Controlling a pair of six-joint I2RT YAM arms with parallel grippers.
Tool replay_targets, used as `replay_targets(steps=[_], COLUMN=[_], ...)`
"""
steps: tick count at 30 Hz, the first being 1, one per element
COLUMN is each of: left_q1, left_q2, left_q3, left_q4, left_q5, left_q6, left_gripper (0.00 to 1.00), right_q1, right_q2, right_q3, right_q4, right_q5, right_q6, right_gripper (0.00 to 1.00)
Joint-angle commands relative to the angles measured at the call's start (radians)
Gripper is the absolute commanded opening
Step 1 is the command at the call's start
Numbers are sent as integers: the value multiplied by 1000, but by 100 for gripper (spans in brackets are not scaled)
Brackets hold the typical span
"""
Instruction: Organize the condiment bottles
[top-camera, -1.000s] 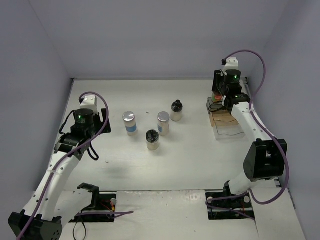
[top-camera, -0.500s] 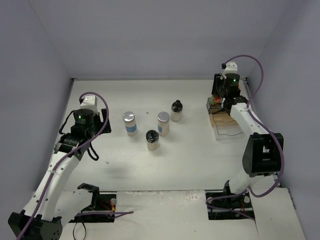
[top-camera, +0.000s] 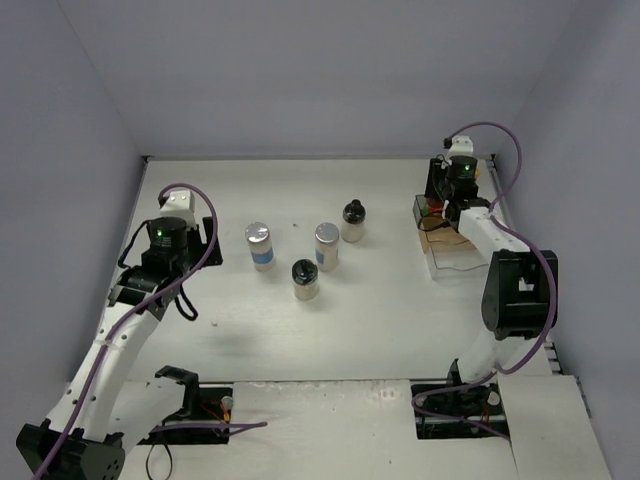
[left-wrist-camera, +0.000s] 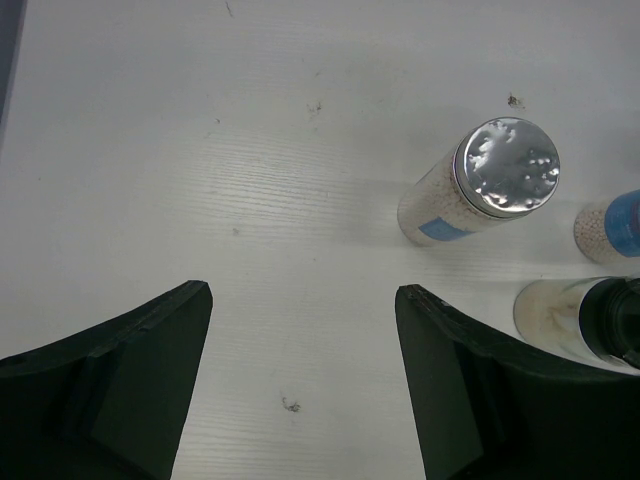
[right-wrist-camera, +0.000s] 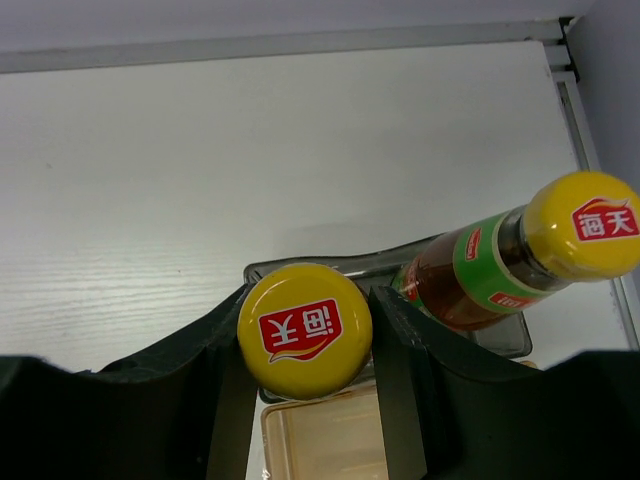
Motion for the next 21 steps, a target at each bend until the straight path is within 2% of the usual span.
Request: replay_targets(steps=[1,2,3,5,6,8,11,17,21], left_q1=[10,9,10,10,9,10,10,10,10], left_q2=[1,2,1,1,2,-1,-2,-5,-7], left_q3=[25,23,25,23,23,23,22,22,23], left_q4=[60,60,62,62,62,62,60,63,63], left_q5=[9,9,10,10,10,10,9,13,13], left_q6=[-9,-9,-9,-9,-9,-9,-9,-9,-9], left_gripper=[74,74,74,74,74,74,74,74,74], right_q1=[-9,-9,-9,-8,-9,-8,-9,-6,15], right_q2=[-36,-36,-36,-38,-36,-36,-44,-111,-175], right_q3=[19,15,13,14,14,14,21,59,105], right_q4=[188,188,187,181,179,175,158,90,21], right_q5=[-9,-12,-39,-51,-59,-64,-70,-110,-121], right_q6=[1,1,1,1,1,1,1,-6,1], right_gripper=[12,15,23,32,42,53,67,89,99])
